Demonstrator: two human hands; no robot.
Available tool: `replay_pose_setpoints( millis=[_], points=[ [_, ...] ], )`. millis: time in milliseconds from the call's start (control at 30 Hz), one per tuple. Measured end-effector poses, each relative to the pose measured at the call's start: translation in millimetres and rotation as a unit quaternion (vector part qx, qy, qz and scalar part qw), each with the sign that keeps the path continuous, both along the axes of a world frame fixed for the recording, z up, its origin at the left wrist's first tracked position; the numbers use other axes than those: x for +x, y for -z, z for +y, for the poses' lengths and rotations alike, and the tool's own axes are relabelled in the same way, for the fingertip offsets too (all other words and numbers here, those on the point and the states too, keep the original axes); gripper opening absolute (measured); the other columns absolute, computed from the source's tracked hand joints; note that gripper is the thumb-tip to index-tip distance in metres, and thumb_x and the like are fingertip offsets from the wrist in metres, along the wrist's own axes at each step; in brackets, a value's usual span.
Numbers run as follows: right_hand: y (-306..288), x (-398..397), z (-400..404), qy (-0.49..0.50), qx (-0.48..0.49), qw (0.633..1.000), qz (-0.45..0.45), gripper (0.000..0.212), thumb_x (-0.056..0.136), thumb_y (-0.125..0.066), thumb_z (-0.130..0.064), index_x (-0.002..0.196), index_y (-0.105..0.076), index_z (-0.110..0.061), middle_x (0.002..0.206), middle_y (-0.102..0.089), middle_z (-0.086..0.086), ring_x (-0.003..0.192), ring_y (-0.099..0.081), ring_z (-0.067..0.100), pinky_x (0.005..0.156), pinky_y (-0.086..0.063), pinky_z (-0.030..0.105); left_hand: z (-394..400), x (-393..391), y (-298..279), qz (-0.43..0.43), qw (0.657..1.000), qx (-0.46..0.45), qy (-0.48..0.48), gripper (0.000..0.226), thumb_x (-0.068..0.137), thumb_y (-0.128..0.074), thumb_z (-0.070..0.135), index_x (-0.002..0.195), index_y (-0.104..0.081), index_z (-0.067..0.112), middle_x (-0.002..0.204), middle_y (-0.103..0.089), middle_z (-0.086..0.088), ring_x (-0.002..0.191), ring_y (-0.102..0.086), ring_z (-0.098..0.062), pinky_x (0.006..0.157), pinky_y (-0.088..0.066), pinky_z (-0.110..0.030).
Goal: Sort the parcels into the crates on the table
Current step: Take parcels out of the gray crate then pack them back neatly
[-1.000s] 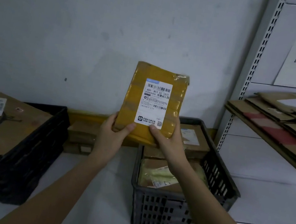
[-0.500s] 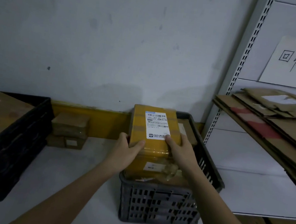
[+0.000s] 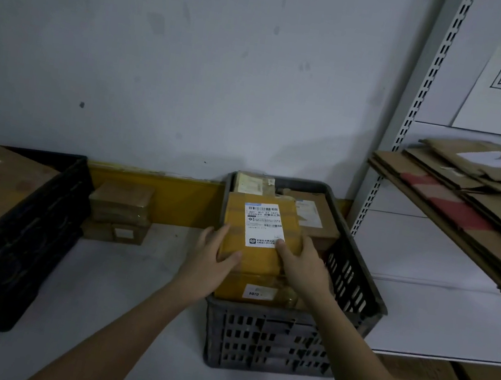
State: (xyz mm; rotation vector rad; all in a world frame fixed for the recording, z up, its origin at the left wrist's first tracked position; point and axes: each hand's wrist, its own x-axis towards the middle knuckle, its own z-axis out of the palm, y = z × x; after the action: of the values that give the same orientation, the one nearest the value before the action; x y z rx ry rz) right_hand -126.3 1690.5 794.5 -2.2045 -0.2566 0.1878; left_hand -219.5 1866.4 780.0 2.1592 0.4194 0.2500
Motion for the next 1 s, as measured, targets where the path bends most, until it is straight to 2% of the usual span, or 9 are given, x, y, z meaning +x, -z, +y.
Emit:
replay_pose_setpoints(
  millis=[100,267,367,533,600,667,800,900,1000],
  points=[
    [7,0,-2,0.01,-0.003,1.0,-0.005,0.061,0.093,-0.045,-0.065,0.139,-0.039,-0.027,0.13,-0.06,0.0,0.115,-0.059,0.026,0.095,-0.049,0.046,-2,2,13,-0.015,0.996,0.083,0.018,0.06,0.099,-0.043,0.054,0.153,-0.019,0.047,0.163,0.005,0.02,0.147,-0.004,-0.01,0.115,-0.02,-0.039],
    [13,0,-2,0.021,-0.018,0.999,-0.019,0.061,0.092,-0.043,-0.068,0.137,-0.04,-0.027,0.127,-0.06,0.001,0.114,-0.057,0.026,0.086,-0.045,0.042,-9,6,28,-0.078,0.996,0.051,0.012,0.051,0.101,-0.044,0.044,0.15,-0.03,0.046,0.157,-0.003,0.032,0.134,-0.012,0.008,0.1,-0.025,-0.018],
    [13,2,-1,0.014,-0.033,0.999,-0.005,0.063,0.092,-0.041,-0.069,0.138,-0.037,-0.026,0.127,-0.059,0.002,0.114,-0.057,0.028,0.085,-0.044,0.042,-10,5,30,-0.088,0.994,0.056,0.014,0.05,0.101,-0.043,0.044,0.15,-0.03,0.046,0.16,-0.003,0.029,0.131,-0.016,0.009,0.087,-0.028,-0.009],
    [16,1,-4,-0.004,-0.007,1.0,0.02,0.064,0.092,-0.042,-0.068,0.14,-0.032,-0.027,0.13,-0.057,0.002,0.108,-0.057,0.025,0.088,-0.049,0.044,-12,1,29,-0.071,0.995,0.058,0.032,0.053,0.102,-0.041,0.048,0.151,-0.022,0.049,0.161,0.001,0.027,0.133,-0.014,0.007,0.086,-0.028,-0.007],
    [11,1,-4,-0.014,-0.001,0.999,0.044,0.066,0.093,-0.044,-0.066,0.143,-0.029,-0.025,0.133,-0.056,0.004,0.102,-0.057,0.021,0.092,-0.053,0.051,-10,1,24,-0.045,0.996,0.061,0.048,0.057,0.102,-0.039,0.051,0.154,-0.015,0.046,0.161,0.006,0.027,0.136,-0.011,0.004,0.098,-0.026,-0.014],
    [1,4,-5,-0.029,-0.061,0.996,0.058,0.072,0.093,-0.044,-0.067,0.145,-0.029,-0.019,0.134,-0.055,0.008,0.104,-0.059,0.024,0.092,-0.054,0.051,-2,2,17,-0.003,0.995,0.068,0.072,0.064,0.099,-0.035,0.057,0.156,-0.009,0.041,0.161,0.01,0.025,0.145,-0.006,-0.003,0.107,-0.018,-0.024],
    [-30,10,-1,-0.029,-0.226,0.973,-0.041,0.077,0.09,-0.049,-0.066,0.144,-0.038,-0.012,0.142,-0.047,0.014,0.125,-0.048,0.035,0.099,-0.047,0.053,20,-5,1,0.026,0.993,0.09,0.076,0.087,0.08,-0.022,0.084,0.154,-0.001,0.044,0.164,0.007,0.018,0.151,0.004,-0.011,0.119,-0.005,-0.041],
    [-60,5,22,-0.022,-0.196,0.967,-0.163,0.063,0.095,-0.05,-0.052,0.143,-0.043,-0.012,0.144,-0.045,0.014,0.131,-0.041,0.036,0.102,-0.043,0.049,45,-18,-7,0.0,0.995,0.091,0.032,0.105,0.067,-0.011,0.099,0.155,-0.005,0.042,0.165,-0.004,0.011,0.152,0.0,-0.013,0.123,-0.007,-0.047],
    [-87,-3,61,-0.105,-0.118,0.963,-0.22,0.049,0.098,-0.051,-0.042,0.137,-0.051,-0.012,0.135,-0.055,0.011,0.121,-0.052,0.03,0.098,-0.048,0.045,84,-30,-14,-0.002,0.991,0.133,0.001,0.098,0.076,-0.014,0.09,0.156,-0.014,0.034,0.165,-0.015,0.003,0.151,-0.01,-0.017,0.122,-0.011,-0.047]
  ],
)
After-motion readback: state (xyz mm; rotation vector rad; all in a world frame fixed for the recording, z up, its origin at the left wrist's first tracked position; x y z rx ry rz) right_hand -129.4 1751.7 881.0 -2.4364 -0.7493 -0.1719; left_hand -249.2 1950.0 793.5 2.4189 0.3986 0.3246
